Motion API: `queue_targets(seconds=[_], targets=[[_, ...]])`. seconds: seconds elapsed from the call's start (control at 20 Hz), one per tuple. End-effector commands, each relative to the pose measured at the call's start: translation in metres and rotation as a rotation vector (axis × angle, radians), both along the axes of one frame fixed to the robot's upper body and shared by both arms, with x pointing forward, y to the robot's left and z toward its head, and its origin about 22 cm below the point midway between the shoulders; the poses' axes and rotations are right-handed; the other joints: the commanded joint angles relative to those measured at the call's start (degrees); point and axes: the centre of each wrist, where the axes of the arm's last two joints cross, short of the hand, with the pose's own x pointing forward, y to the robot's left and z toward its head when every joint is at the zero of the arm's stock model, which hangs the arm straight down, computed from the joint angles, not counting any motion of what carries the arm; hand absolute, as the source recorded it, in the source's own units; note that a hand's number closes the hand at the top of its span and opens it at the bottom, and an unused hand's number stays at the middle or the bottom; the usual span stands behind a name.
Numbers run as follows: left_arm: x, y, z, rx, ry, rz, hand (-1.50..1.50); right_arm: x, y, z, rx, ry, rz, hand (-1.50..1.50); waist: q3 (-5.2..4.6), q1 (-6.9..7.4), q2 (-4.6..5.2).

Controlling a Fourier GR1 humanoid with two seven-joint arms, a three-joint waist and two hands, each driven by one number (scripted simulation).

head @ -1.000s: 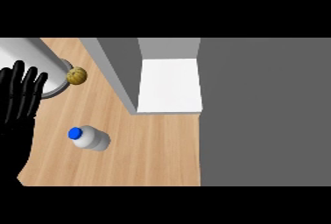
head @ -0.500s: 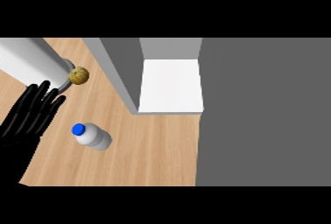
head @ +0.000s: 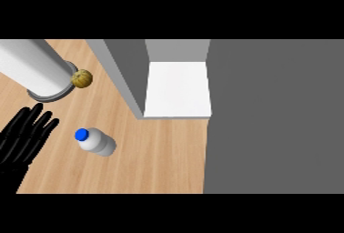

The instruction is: Pick up the bottled water, place it into the cabinet and close the cabinet

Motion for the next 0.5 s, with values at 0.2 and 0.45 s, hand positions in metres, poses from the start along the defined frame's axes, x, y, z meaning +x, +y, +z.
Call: queue_targets(seconds=[0.2, 0.45], targets=[[-0.009, -0.011, -0.017, 0.035, 0.016, 0.064, -1.5, -0.033, 0.004, 0.037, 0.011, -0.029, 0.008, -1.5, -0.03, -0.03, 0.01], [0.021, 0.003, -0.043, 0.041, 0.04, 0.113, -1.5, -0.029, 0.007, 0.018, -0.004, -0.033, -0.003, -1.5, -0.02, -0.28, 0.12]])
